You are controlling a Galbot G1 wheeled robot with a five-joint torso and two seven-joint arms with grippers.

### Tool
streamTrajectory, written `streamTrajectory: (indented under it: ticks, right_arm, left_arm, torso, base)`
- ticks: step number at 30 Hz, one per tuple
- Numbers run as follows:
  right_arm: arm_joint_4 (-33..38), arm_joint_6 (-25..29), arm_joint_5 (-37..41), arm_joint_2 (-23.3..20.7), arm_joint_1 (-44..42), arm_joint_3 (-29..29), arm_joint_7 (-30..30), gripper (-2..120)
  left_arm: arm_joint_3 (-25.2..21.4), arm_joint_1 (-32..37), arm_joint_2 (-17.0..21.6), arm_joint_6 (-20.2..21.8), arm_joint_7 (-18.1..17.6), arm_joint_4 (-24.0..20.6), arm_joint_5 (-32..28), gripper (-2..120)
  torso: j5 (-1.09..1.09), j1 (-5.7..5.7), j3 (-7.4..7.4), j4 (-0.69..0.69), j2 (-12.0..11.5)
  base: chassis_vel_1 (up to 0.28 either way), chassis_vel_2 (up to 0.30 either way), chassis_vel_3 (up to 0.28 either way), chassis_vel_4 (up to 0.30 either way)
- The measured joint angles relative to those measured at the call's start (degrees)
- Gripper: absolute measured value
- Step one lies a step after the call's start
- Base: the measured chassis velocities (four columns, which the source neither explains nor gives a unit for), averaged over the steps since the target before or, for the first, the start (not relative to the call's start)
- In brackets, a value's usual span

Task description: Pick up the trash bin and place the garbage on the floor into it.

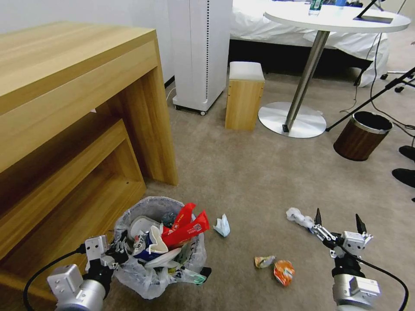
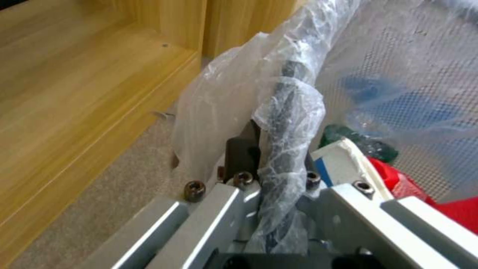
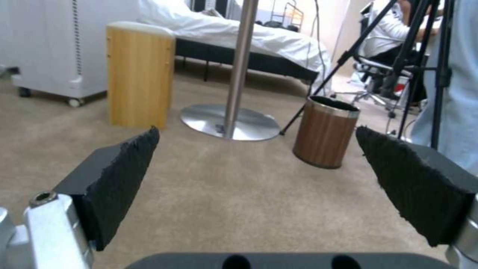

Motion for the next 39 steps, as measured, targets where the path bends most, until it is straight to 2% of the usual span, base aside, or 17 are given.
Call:
streamTrajectory:
  ticks: [7, 27, 39]
  right_arm:
    - [-0.41, 0.55, 0.61, -0.99, -0.78, 0.5, -0.16, 100]
    - [-1.51, 1.45, 2.66, -1.46, -0.95, -2.36, -0.37, 100]
    - [-1.93, 1.96, 2.66, -2.09, -0.5, -3.04, -0.61, 100]
  left_arm:
    - [0.4, 1.25, -0.38, -1.65, 0.99, -0.44, 2.71, 0]
    - [2.33, 2.32, -1.55, -1.82, 1.75, -1.06, 4.96, 0]
    - [5.27, 2.43, -3.26, -1.87, 1.78, -0.35, 7.73, 0]
  torso:
    - [0.0, -0.03, -0.02, 0.0, 0.0]
    - [0.0, -0.02, -0.02, 0.0, 0.0]
    - [0.03, -0.02, -0.01, -0.01, 0.0]
  base:
    - [-0.005, 0.015, 0.002, -0.005]
    - [0.0, 0.0, 0.0, 0.0]
    - [-0.135, -0.143, 0.138, 0.136]
